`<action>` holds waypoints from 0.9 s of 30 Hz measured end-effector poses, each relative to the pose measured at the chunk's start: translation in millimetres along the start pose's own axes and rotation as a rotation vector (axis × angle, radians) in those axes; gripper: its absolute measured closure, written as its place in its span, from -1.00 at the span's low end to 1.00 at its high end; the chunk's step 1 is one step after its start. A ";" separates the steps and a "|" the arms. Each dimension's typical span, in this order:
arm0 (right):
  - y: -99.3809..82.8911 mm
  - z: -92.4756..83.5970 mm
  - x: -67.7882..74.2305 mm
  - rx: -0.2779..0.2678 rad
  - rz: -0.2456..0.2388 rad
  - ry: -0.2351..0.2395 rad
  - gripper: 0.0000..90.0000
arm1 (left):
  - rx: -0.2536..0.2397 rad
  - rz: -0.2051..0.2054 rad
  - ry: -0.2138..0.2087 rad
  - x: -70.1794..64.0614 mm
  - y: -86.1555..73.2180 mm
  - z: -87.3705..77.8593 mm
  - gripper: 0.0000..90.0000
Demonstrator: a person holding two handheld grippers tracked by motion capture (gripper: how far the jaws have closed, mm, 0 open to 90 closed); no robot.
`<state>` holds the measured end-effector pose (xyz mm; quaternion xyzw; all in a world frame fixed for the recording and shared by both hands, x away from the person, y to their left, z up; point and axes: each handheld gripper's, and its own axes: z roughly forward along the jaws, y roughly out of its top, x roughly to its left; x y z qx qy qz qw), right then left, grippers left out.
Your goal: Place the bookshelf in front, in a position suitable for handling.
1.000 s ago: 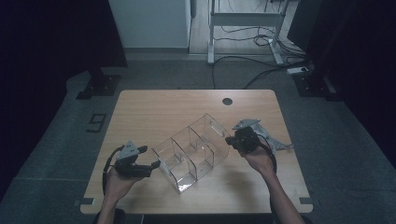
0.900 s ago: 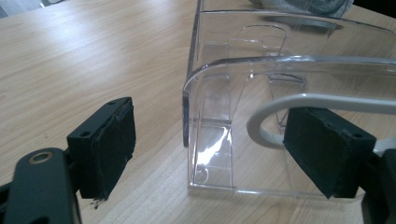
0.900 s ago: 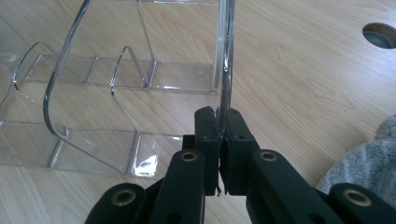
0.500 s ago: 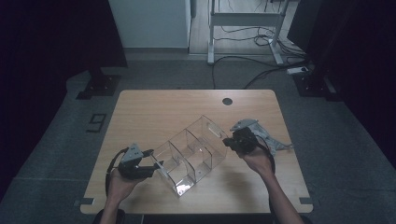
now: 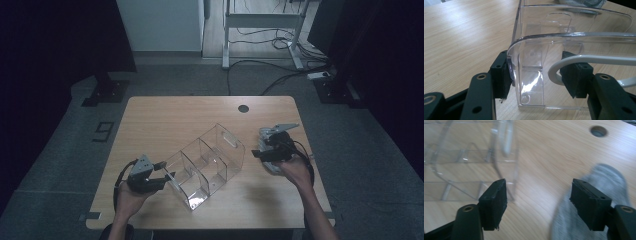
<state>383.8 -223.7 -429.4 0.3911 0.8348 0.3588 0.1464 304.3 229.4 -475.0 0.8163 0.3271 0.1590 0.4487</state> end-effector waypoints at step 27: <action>-51.4 47.3 -67.5 0.095 0.188 -0.126 -0.66 | 0.003 -0.021 0.015 -8.4 -4.7 -7.1 -0.02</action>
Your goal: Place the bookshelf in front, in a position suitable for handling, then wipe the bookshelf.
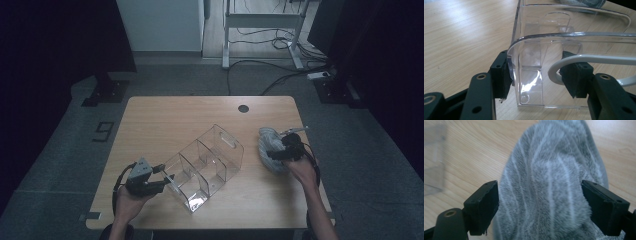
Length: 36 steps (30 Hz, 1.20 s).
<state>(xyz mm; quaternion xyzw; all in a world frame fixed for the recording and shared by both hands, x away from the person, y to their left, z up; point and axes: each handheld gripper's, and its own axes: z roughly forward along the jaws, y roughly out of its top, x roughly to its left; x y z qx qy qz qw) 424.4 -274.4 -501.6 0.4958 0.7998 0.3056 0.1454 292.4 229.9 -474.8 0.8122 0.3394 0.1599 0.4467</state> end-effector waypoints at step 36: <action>-17.2 -2.8 0.8 0.066 -0.028 -0.029 0.31 | -0.007 -0.031 -0.005 -3.6 -3.4 -2.8 -0.03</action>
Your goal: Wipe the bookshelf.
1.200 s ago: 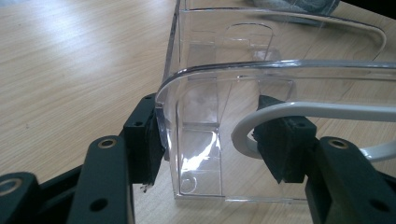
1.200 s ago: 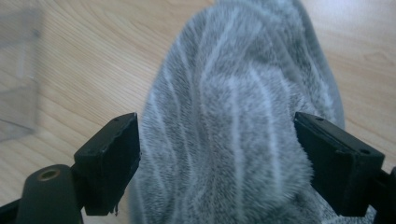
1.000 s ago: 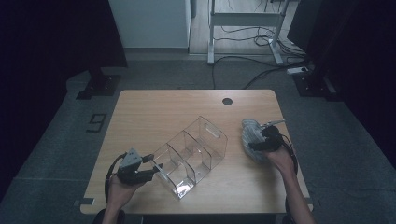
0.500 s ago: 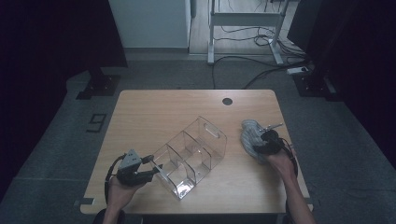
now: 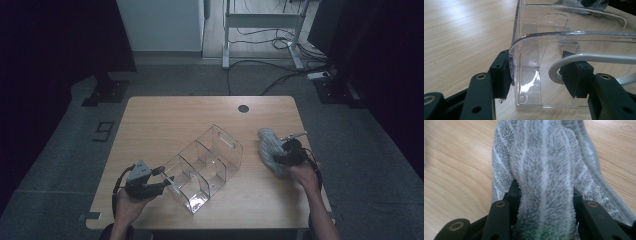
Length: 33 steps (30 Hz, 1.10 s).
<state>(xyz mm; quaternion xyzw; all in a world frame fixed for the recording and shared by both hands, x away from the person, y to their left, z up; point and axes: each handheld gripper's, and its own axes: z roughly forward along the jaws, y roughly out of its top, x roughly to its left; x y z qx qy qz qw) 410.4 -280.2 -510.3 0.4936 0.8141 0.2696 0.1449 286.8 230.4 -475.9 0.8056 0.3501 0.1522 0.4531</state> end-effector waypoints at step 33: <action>33.5 -81.6 37.0 -0.154 -0.060 0.114 0.31 | -0.002 -0.002 -0.026 -4.5 -0.5 2.2 -0.06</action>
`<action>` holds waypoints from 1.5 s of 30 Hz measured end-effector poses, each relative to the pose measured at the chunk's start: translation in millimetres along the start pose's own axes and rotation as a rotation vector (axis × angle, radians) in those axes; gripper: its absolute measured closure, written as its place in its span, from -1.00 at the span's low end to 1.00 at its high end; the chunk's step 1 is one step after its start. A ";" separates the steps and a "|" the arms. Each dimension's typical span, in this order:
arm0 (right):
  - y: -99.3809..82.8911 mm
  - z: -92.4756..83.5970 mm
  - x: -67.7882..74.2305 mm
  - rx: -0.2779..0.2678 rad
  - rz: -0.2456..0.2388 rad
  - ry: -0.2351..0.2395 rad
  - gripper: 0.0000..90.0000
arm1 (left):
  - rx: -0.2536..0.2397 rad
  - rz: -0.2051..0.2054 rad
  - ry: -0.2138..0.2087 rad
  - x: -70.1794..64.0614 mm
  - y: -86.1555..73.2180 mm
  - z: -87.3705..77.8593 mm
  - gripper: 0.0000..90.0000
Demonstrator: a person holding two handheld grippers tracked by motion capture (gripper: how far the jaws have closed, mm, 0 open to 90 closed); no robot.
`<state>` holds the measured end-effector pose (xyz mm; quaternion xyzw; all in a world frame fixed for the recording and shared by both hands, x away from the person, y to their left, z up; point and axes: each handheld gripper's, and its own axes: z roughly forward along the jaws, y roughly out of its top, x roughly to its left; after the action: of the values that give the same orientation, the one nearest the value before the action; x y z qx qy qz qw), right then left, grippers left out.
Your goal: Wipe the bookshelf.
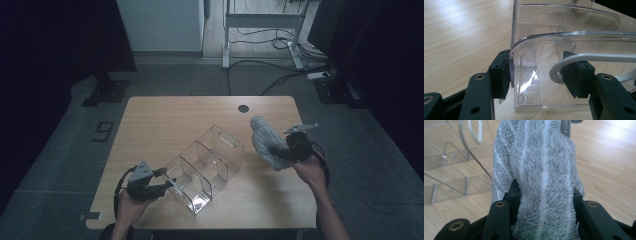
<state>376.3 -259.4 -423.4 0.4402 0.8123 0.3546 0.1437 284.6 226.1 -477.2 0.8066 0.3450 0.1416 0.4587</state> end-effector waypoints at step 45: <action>111.1 34.2 85.5 -0.012 -0.194 0.050 0.30 | 0.005 0.000 0.002 -0.8 0.6 0.4 -0.05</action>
<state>414.3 -134.1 -362.8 0.3496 0.8523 0.3549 0.1595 284.5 225.1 -476.9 0.8075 0.3458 0.1415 0.4565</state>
